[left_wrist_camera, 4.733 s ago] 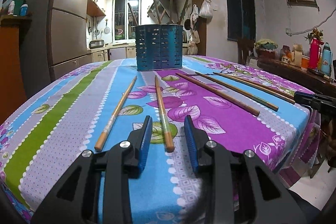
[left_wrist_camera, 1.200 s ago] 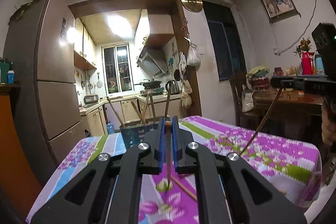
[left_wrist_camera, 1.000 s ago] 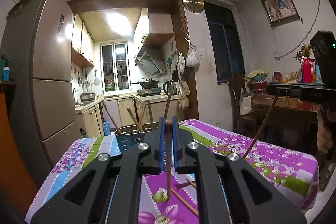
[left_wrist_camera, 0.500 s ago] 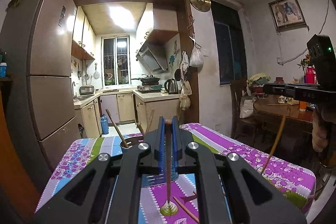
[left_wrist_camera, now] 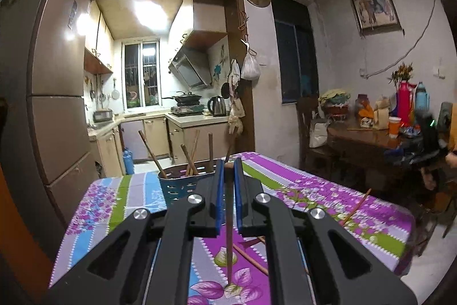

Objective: Organize utensils
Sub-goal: 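Open both grippers over the holder and move back toward the table, then close the right gripper on a chopstick while the left gripper approaches another, then close the left gripper on a chopstick lying on the tablecloth, then lift both chopsticks and lower them into the blue holder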

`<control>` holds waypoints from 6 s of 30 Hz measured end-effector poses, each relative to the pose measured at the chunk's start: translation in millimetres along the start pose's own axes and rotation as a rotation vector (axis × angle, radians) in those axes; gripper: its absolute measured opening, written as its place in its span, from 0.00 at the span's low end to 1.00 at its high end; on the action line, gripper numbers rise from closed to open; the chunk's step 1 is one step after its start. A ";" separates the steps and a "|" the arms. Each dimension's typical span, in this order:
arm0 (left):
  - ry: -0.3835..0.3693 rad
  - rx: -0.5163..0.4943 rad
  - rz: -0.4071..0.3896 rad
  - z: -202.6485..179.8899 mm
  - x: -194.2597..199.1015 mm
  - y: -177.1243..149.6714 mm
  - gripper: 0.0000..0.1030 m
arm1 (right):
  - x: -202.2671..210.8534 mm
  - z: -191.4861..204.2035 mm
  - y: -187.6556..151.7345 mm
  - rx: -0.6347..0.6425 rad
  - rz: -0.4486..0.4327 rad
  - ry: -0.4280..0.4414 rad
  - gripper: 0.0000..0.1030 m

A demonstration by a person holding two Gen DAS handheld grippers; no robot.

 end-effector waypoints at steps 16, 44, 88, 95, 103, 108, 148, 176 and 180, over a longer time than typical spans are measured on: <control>0.017 0.159 0.121 44.8 -43.7 -23.4 0.06 | -94.3 -117.9 -70.9 -0.273 0.150 0.516 0.48; 0.020 0.165 0.203 23.1 -65.3 -40.6 0.07 | -62.1 -91.5 -89.6 -0.204 0.085 0.663 0.23; -0.043 0.252 0.404 -12.2 -46.2 -126.0 0.10 | -20.4 14.7 -119.0 0.107 0.056 0.478 0.20; 0.004 0.150 0.380 -49.0 -25.0 -120.9 0.10 | -21.0 14.5 -122.4 0.075 -0.002 0.417 0.07; 0.293 0.114 0.482 -10.7 55.6 -171.7 0.31 | 15.0 20.3 -113.4 -0.019 -0.131 0.384 0.07; 0.272 0.018 0.550 -28.5 76.6 -203.8 0.41 | 37.0 32.7 -101.7 -0.043 -0.184 0.365 0.07; 0.244 -0.003 0.112 -23.6 90.1 -119.9 0.05 | 79.0 161.1 -42.1 0.031 -0.276 0.154 0.07; 0.199 -0.005 0.012 92.3 -3.9 90.7 0.05 | 10.6 228.3 227.3 0.098 -0.065 0.091 0.07; 0.201 -0.001 -0.005 109.5 -16.2 128.4 0.05 | 2.4 235.7 264.3 0.110 -0.068 0.059 0.07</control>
Point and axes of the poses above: each gripper's, at about its wrist camera, not at the fingertips, and x roughly against the way its jaws point, z to its left, y to its top, the point moved 5 cm from there along -x, roughly the way its jaws point, and after that the axes turned 15 degrees about -x, right-handed, at the moved point
